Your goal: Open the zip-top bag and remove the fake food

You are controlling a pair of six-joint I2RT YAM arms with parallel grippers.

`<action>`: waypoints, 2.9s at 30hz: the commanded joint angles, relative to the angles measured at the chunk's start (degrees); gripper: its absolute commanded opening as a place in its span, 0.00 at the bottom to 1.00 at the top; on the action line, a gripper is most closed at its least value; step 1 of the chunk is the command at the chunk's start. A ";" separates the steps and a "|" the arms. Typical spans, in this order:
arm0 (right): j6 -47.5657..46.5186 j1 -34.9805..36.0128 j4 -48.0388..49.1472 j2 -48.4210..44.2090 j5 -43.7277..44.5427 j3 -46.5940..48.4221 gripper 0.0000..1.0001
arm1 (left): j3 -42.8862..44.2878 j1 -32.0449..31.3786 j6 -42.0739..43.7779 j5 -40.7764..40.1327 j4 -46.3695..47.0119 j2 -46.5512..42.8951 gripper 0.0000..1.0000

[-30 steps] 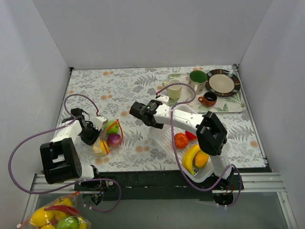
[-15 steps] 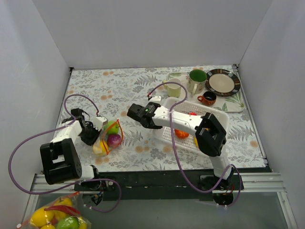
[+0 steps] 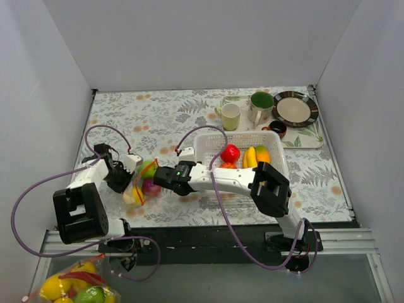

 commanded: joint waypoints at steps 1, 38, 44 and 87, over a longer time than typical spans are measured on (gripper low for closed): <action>3.55 -0.48 -4.34 -1.95 4.30 0.48 0.70 | 0.73 0.00 0.45 0.95 -2.10 -0.50 0.00; -60.52 0.93 53.49 -3.10 -38.06 -6.46 0.99 | -0.85 -0.09 0.19 0.07 -2.37 -2.87 0.00; -59.03 -0.13 54.46 1.29 -38.76 -4.88 0.99 | -0.41 0.00 0.54 -0.01 -3.07 -3.14 0.00; -47.69 -15.07 44.09 -44.59 -7.39 -40.41 0.98 | 2.05 0.00 -3.24 4.29 -5.62 -5.42 0.00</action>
